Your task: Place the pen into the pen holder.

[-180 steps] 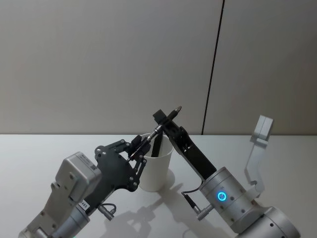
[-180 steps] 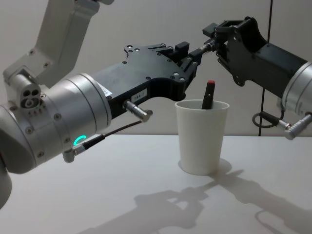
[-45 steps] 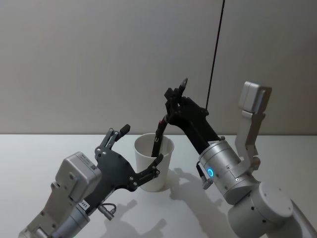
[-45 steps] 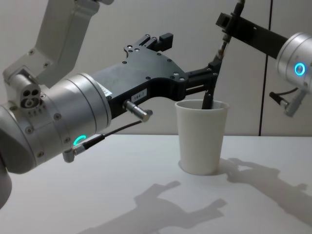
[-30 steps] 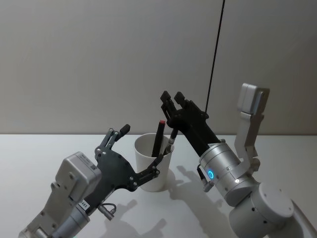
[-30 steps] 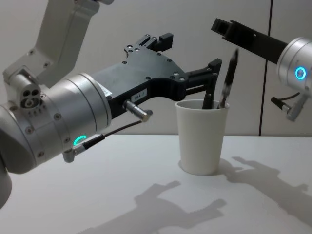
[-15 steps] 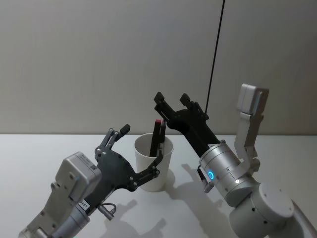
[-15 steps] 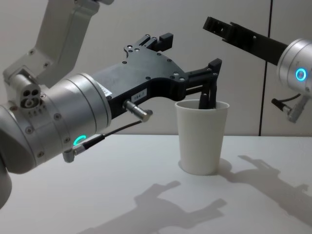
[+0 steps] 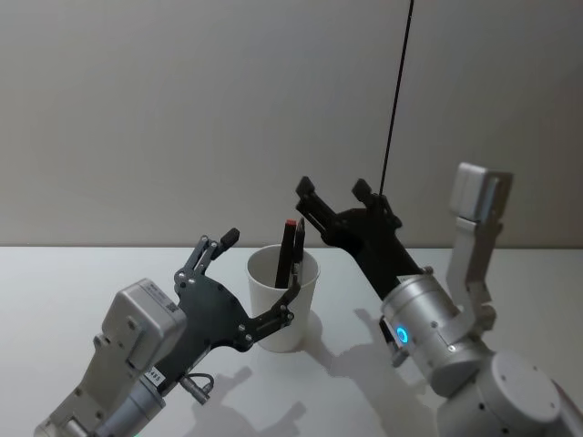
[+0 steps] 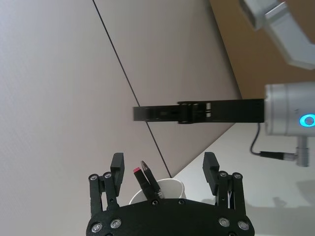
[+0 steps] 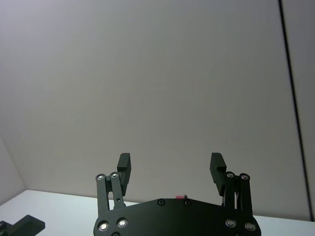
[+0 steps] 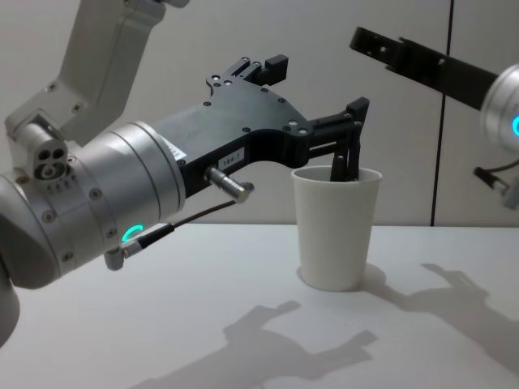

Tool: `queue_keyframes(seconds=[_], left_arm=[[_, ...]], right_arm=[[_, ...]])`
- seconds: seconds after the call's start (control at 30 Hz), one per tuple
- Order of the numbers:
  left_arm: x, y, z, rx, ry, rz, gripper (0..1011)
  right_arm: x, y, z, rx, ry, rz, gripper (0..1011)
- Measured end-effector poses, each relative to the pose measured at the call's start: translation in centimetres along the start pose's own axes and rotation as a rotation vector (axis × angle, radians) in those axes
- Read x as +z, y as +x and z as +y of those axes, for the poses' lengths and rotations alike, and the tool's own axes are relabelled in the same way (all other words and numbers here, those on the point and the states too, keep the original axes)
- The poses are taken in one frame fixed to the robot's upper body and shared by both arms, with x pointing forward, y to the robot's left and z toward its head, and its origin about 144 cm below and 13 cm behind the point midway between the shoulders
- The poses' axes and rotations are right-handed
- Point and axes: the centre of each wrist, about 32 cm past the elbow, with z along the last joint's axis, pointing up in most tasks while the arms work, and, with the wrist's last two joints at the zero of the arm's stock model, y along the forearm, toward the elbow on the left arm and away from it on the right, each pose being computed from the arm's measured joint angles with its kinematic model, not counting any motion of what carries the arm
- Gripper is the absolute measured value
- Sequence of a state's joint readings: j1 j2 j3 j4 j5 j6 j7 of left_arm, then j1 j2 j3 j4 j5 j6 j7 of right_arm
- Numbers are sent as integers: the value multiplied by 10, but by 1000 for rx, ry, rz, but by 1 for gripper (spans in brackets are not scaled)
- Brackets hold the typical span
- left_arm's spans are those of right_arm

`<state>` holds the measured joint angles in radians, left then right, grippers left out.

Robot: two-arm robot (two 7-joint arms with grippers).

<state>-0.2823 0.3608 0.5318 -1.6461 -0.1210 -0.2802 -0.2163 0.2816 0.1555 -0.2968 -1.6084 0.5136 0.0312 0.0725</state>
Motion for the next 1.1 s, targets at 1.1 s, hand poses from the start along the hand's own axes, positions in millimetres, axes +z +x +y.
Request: queue_keyframes(seconds=[1.1], left_arm=[[-1,2,2,31,35,12,1004]], right_arm=[[5,12,-82,-142,-10,-175,1001]])
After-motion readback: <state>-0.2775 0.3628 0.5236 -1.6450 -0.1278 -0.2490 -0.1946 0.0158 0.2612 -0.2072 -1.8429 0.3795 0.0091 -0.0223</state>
